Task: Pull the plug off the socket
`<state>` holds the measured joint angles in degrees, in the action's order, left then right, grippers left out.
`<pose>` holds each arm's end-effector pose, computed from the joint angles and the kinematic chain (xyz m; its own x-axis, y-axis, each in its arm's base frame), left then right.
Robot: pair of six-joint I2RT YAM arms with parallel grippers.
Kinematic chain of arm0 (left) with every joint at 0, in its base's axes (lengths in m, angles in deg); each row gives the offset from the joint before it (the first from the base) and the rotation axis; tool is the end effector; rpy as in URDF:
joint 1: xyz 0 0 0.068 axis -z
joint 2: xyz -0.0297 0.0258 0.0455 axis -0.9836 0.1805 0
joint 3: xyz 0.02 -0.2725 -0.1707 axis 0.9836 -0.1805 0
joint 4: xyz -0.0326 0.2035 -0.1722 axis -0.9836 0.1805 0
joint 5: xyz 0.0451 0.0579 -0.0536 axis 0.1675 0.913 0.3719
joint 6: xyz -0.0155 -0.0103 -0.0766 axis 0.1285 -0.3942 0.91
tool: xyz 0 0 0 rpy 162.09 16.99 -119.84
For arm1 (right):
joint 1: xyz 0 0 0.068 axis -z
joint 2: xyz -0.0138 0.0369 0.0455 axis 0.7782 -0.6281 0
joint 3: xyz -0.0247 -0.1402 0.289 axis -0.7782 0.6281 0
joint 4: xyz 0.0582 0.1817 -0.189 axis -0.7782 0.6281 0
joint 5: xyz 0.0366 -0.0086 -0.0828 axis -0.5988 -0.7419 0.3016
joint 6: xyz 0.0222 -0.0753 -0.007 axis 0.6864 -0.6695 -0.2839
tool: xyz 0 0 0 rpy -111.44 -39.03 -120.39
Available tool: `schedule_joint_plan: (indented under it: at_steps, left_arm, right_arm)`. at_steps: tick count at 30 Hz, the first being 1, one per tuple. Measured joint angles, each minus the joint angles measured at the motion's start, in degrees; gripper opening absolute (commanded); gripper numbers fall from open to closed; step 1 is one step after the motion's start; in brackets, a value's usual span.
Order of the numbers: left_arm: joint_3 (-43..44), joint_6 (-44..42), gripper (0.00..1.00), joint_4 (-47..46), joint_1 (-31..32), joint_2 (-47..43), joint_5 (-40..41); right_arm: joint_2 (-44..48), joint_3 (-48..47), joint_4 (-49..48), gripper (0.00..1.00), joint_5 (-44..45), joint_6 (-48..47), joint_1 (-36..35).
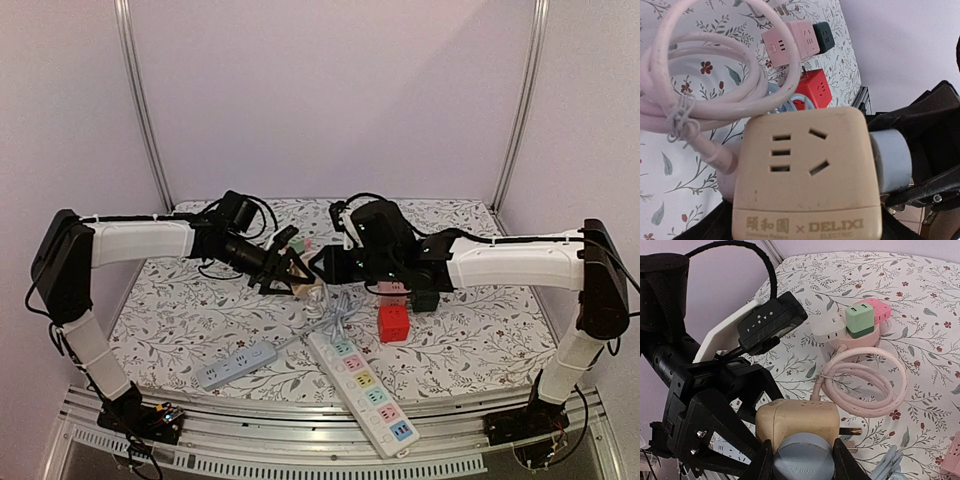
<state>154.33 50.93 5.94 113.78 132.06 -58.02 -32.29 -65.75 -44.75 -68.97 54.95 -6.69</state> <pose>0.2949 -0.2598 0.2437 -0.9529 0.2074 -0.2214 0.2979 0.5018 -0.8121 0.2410 0.3743 0.2955 -0.6552 -0.0415 -0.7543 -0.5494 0.7115 0.4381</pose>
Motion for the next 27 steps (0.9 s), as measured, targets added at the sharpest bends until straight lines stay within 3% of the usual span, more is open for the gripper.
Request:
schedule_joint_plan:
  at_steps: [10,27]
  left_arm:
    - [-1.4,-0.9,0.49,-0.1,0.1,-7.1,1.3]
    - [-1.4,-3.8,0.35,0.5,1.2,-7.4,5.4]
  right_arm:
    - [3.4,0.0,-2.7,0.0,0.0,-3.9,-1.5]
    - [3.5,0.5,-2.3,0.0,-2.1,-1.7,-0.4]
